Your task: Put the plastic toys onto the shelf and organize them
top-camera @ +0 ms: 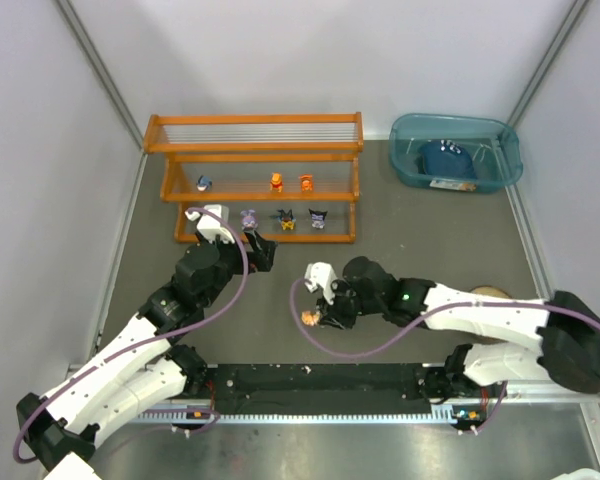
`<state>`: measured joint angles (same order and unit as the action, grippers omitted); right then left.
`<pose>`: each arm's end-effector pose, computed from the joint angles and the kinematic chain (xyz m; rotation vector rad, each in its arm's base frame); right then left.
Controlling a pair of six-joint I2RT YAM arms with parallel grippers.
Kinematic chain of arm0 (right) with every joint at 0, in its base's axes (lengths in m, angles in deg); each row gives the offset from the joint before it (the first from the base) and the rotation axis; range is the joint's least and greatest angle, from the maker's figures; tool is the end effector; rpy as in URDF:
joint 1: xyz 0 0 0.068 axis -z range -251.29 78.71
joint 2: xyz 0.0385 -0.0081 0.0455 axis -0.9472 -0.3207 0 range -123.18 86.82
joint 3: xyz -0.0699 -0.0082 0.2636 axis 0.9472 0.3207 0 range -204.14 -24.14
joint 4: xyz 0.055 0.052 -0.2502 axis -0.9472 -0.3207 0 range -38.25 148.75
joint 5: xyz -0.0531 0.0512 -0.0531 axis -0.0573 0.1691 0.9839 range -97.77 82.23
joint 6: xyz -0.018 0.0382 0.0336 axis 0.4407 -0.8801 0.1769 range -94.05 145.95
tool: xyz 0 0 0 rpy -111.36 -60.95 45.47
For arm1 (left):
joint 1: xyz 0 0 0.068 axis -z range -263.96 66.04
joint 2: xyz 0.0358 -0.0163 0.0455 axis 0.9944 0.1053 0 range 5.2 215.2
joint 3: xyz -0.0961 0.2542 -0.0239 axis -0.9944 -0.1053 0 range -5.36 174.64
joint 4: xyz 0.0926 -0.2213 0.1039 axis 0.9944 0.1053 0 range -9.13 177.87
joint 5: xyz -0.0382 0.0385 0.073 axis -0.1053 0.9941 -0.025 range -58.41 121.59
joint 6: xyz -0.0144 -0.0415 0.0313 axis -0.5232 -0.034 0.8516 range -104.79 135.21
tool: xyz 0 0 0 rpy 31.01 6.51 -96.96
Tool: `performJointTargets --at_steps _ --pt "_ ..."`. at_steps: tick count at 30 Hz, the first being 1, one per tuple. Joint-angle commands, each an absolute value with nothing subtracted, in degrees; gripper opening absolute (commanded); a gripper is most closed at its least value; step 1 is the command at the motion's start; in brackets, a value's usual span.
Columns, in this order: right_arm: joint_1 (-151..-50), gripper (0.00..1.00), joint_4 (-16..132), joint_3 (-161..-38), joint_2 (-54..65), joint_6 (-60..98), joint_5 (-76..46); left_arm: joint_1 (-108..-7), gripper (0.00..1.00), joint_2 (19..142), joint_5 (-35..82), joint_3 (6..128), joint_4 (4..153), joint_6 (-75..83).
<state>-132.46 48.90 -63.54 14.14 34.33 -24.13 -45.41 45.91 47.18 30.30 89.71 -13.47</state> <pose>0.1157 0.2308 0.2073 -1.5025 1.8998 0.7770 0.1423 -0.1012 0.2979 -0.0382 1.8430 -0.5855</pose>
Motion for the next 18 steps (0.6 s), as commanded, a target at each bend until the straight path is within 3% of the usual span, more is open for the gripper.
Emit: performJointTargets --at_steps 1,7,12,18 --pt "-133.25 0.00 61.55 -62.55 23.53 19.98 -13.77 -45.55 0.99 45.63 46.80 32.60 87.11 -14.49" --pt "-133.17 0.00 61.30 -66.24 28.72 16.11 -1.56 -45.55 0.99 46.94 43.64 36.11 87.02 -20.02" --pt "-133.17 0.00 64.55 -68.08 28.29 18.21 4.18 -45.37 0.99 53.00 34.51 40.34 87.73 -28.88" --pt "-133.17 0.00 65.34 -70.29 27.93 18.57 9.54 -41.16 0.99 55.82 36.59 43.68 89.13 -30.31"
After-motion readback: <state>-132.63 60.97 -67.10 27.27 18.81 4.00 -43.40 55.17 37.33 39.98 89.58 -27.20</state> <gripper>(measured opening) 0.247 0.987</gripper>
